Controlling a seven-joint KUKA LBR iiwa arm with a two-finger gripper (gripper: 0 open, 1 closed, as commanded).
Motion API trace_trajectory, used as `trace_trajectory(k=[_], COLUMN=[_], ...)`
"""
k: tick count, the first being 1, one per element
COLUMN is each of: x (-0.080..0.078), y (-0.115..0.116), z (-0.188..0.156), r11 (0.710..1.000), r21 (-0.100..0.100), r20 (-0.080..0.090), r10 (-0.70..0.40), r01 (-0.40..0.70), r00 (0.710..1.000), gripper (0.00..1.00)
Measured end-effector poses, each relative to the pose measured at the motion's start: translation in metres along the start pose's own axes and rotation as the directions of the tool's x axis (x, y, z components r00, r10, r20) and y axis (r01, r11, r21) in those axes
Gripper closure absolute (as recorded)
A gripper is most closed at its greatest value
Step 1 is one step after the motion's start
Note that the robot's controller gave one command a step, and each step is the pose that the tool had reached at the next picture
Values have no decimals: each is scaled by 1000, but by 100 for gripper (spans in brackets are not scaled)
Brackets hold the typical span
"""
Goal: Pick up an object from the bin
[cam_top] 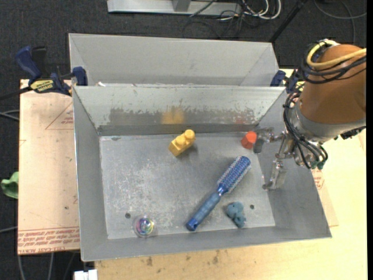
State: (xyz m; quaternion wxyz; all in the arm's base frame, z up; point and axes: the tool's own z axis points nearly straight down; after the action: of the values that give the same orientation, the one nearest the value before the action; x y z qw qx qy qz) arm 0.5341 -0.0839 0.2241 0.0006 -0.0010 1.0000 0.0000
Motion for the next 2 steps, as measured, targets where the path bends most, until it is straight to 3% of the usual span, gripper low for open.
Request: trace_trajectory(k=[1, 2], x=[9, -42], y=[17, 28], z=[-7, 155], r11=[956, 946], r21=[-1, -4], r20=[0, -3], r10=[-292, -326], r01=[292, 326], r00=[956, 946], gripper=[0, 0])
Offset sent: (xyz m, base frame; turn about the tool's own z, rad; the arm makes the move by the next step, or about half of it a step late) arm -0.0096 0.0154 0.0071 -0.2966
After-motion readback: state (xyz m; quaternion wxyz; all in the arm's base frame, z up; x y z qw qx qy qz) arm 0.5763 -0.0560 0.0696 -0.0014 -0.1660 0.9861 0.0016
